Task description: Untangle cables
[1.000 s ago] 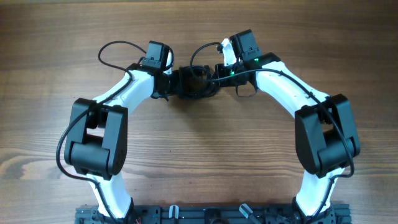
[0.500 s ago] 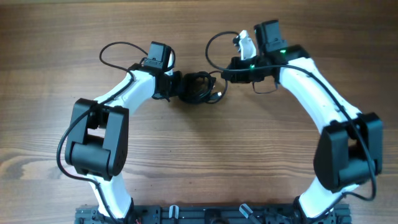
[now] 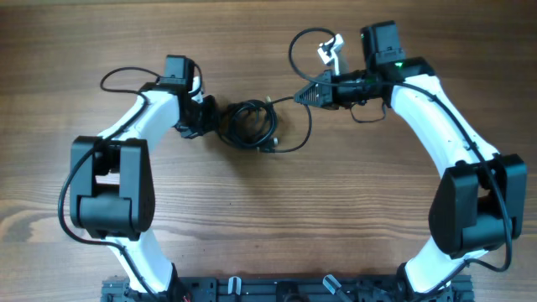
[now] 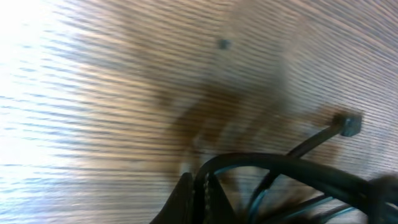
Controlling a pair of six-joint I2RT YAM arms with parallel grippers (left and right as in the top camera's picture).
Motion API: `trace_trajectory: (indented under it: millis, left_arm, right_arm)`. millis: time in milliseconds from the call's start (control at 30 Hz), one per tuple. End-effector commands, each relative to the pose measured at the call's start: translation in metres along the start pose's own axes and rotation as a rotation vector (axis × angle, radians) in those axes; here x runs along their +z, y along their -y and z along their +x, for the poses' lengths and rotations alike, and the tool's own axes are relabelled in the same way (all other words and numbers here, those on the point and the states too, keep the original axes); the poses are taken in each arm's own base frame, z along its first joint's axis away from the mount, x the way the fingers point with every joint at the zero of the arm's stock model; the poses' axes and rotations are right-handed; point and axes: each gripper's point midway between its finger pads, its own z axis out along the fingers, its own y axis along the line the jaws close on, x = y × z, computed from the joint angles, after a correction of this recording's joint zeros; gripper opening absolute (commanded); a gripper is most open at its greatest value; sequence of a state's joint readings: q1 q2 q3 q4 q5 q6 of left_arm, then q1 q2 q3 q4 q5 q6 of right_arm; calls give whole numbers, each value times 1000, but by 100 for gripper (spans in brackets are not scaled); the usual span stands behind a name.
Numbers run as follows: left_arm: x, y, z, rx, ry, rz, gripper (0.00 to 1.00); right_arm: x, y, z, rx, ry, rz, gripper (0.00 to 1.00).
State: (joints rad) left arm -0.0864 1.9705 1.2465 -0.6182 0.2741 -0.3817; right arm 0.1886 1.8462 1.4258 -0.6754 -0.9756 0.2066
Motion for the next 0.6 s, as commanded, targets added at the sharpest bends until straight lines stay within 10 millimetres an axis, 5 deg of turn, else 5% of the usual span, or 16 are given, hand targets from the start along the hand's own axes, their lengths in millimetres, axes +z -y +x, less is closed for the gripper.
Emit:
trace_trajectory:
  millis: [0, 167, 367, 533, 567]
  left_arm:
    - [-6, -80, -17, -148, 54, -215, 4]
    - [-10, -95, -17, -189, 48, -224, 4]
    - [-7, -83, -12, -179, 17, -167, 4]
    - [-7, -54, -3, -120, -48, -3, 7]
    - [-14, -39, -1, -108, -68, 71, 28]
  right_arm:
    - [-58, -36, -26, -45, 110, -162, 4]
    - [-68, -7, -35, -2, 163, -36, 4]
    - [-67, 63, -18, 113, 147, 411, 4]
    - [-48, 54, -9, 58, 95, 427, 4]
    - [-41, 49, -7, 41, 80, 422, 5]
